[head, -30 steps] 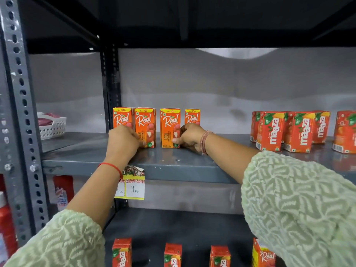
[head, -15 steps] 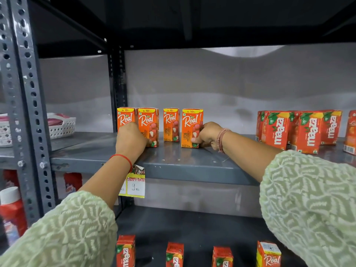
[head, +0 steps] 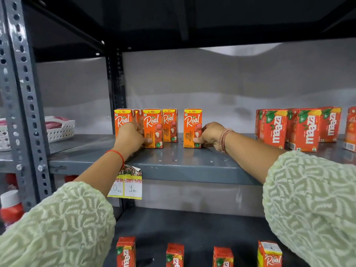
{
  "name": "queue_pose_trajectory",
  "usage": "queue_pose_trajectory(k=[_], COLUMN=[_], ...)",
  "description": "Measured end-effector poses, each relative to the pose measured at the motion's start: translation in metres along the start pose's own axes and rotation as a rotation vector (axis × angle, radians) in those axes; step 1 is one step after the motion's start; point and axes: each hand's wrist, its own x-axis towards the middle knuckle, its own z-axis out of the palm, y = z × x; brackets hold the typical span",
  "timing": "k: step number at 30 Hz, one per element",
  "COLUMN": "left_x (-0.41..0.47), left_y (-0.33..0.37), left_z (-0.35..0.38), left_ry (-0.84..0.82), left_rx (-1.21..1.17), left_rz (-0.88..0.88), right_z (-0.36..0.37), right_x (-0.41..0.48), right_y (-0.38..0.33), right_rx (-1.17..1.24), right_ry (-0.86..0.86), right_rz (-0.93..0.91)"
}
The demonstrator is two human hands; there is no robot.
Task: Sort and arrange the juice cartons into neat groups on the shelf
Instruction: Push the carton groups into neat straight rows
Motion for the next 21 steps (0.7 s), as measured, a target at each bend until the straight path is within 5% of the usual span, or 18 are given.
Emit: queue_pose_trajectory(k=[21], left_x=[0.0026], left_y=[0.0004], left_z=[0.009], left_ry=[-0.166], left_rx=[0.042], left_rz=[0.158], right_z=[0.0013], right_x=[-0.0056], right_y=[0.0022], right_rx=[-0.145], right_ry=[0.043], right_rz=[-0.02])
